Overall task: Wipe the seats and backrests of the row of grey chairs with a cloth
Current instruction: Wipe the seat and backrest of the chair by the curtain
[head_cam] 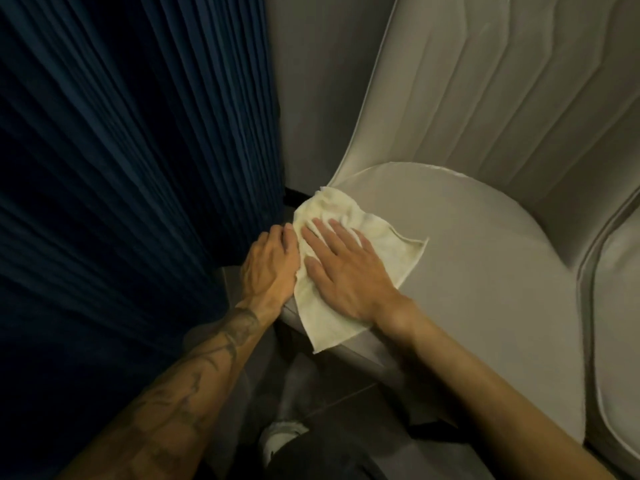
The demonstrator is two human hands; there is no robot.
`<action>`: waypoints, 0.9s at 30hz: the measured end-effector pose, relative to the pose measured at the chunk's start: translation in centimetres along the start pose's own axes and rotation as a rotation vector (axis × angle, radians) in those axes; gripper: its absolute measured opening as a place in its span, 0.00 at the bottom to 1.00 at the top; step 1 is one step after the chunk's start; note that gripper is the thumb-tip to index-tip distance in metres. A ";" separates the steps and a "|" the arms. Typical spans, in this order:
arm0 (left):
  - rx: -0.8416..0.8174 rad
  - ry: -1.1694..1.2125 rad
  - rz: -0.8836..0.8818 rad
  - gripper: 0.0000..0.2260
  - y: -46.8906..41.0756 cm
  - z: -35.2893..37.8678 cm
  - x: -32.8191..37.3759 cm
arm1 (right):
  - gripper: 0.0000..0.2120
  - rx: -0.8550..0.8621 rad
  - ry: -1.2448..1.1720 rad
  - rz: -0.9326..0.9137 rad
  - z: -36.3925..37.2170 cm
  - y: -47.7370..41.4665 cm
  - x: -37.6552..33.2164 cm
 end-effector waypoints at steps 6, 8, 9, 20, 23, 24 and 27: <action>-0.021 -0.082 0.023 0.24 -0.3 0.2 -0.5 | 0.28 0.020 -0.060 0.160 -0.9 6.0 9.8; -0.017 -0.094 0.038 0.24 -0.4 0.4 -0.6 | 0.28 0.045 -0.055 0.362 -2.0 7.8 14.9; -0.017 -0.101 0.046 0.24 -0.5 0.4 -0.7 | 0.28 0.058 -0.060 0.467 -2.5 8.5 16.9; -0.134 -0.262 0.280 0.26 -1.9 -0.3 2.5 | 0.26 0.108 -0.094 0.542 -4.4 0.1 20.9; -0.145 -0.280 0.351 0.25 -4.2 0.8 4.8 | 0.27 0.175 -0.051 0.690 -4.7 2.5 23.9; -0.150 -0.281 0.370 0.26 -5.1 1.3 5.6 | 0.26 0.201 -0.058 0.737 -4.9 2.6 24.6; -0.178 -0.275 0.383 0.27 -7.6 2.9 7.6 | 0.26 0.233 -0.044 0.767 -5.7 0.1 25.1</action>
Point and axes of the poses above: each hand's wrist, its own y-axis away from the middle knuckle, its own z-axis out of the palm, x = y × z, the point moved 6 cm from there along -y, towards the middle knuckle, and after that the axes turned 7 degrees about z, right-handed, at the moved point
